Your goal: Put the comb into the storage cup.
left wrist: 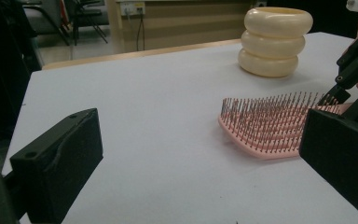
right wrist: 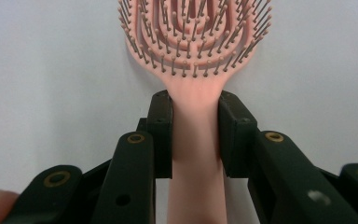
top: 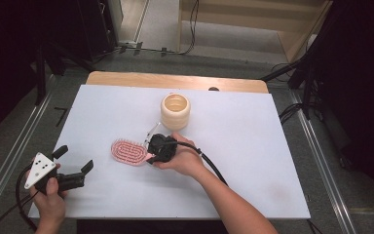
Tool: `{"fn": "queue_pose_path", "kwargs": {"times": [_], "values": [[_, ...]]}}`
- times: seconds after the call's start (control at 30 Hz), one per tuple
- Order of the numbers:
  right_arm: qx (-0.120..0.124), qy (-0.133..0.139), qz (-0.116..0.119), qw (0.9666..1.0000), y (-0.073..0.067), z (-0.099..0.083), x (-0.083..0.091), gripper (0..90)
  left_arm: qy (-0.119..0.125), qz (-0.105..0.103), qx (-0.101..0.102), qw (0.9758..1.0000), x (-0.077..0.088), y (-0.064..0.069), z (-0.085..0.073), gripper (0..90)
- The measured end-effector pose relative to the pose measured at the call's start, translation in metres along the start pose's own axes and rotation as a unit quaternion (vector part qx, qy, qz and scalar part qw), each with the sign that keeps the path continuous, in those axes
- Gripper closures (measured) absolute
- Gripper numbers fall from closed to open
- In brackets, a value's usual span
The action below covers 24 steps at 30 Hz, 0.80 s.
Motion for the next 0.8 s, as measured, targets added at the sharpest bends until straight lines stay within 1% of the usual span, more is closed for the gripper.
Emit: {"fn": "queue_pose_path", "kwargs": {"times": [0.07,0.1,0.13,0.17,0.2,0.23,0.27,0.3,0.33,0.37,0.4,0.43,0.47,0.5,0.57,0.63,0.7,0.77,0.8], "values": [[0.002,0.011,0.004,0.9999,0.001,-0.001,0.001,67.9,0.001,0.0,0.001,1.0,0.0,0.0,0.0,0.0],[-0.007,0.022,0.006,0.9997,0.001,-0.002,0.003,67.9,0.001,0.0,0.001,1.0,0.0,0.0,0.0,0.0],[-0.007,0.022,0.006,0.9997,0.001,-0.002,0.003,67.9,0.0,0.0,0.0,1.0,0.0,0.0,0.0,0.0],[-0.002,0.027,0.008,0.9996,0.003,-0.002,0.005,67.9,0.0,0.0,0.0,1.0,0.0,0.0,0.0,0.0],[-0.009,0.035,0.01,0.9993,0.002,-0.002,0.006,67.9,0.0,0.0,0.0,1.0,0.0,0.0,0.0,0.0],[-0.009,0.047,0.014,0.9987,0.002,-0.003,0.008,67.9,0.001,0.0,0.001,1.0,0.0,0.0,0.0,0.0],[-0.009,0.047,0.014,0.9987,0.002,-0.003,0.008,67.9,0.0,0.0,0.0,1.0,0.0,0.0,0.0,0.0],[-0.014,0.055,0.01,0.9983,0.002,-0.004,0.012,67.9,0.0,0.0,0.0,1.0,0.0,0.0,0.0,0.0],[-0.007,0.066,0.01,0.9977,0.004,-0.004,0.013,67.9,-0.001,0.001,-0.005,1.0,0.0,0.001,0.0,0.0],[-0.007,0.066,0.01,0.9977,0.004,-0.004,0.013,67.9,-0.002,0.003,-0.01,0.9999,-0.001,0.002,0.0,0.0],[-0.008,0.08,0.013,0.9967,0.004,-0.005,0.016,67.9,-0.006,0.002,-0.018,0.9998,-0.001,0.004,0.0,0.0],[-0.01,0.083,0.014,0.9964,0.003,-0.006,0.017,67.9,-0.01,0.002,-0.025,0.9996,-0.002,0.005,0.0,0.0],[-0.007,0.089,0.013,0.9959,0.004,-0.006,0.019,68.0,-0.011,0.001,-0.03,0.9995,-0.002,0.007,0.0,0.0],[-0.007,0.089,0.013,0.9959,0.004,-0.006,0.019,68.0,-0.012,0.001,-0.032,0.9994,-0.003,0.008,0.0,0.0],[-0.013,0.102,0.012,0.9947,0.004,-0.007,0.024,67.9,-0.012,0.001,-0.032,0.9994,-0.003,0.008,0.0,0.0],[-0.011,0.114,0.013,0.9934,0.004,-0.008,0.027,67.9,-0.011,0.001,-0.03,0.9995,-0.003,0.007,0.0,0.0],[-0.014,0.117,0.013,0.9929,0.004,-0.008,0.029,67.9,-0.01,0.001,-0.031,0.9995,-0.003,0.007,0.001,0.0],[-0.013,0.128,0.012,0.9916,0.004,-0.009,0.032,67.9,-0.011,0.003,-0.037,0.9993,-0.003,0.009,0.001,0.0],[-0.014,0.13,0.012,0.9913,0.004,-0.01,0.034,67.9,-0.015,0.004,-0.044,0.9989,-0.003,0.01,0.001,0.0]]}}
Point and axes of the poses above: each handheld gripper's, and its own axes: x roughly backward along the jaws, z roughly out of its top, y roughly to its right, the point moved 5 cm from there along -x, roughly forward along the jaws, and after that the axes turned 4 degrees about -x, right-handed, at the moved point
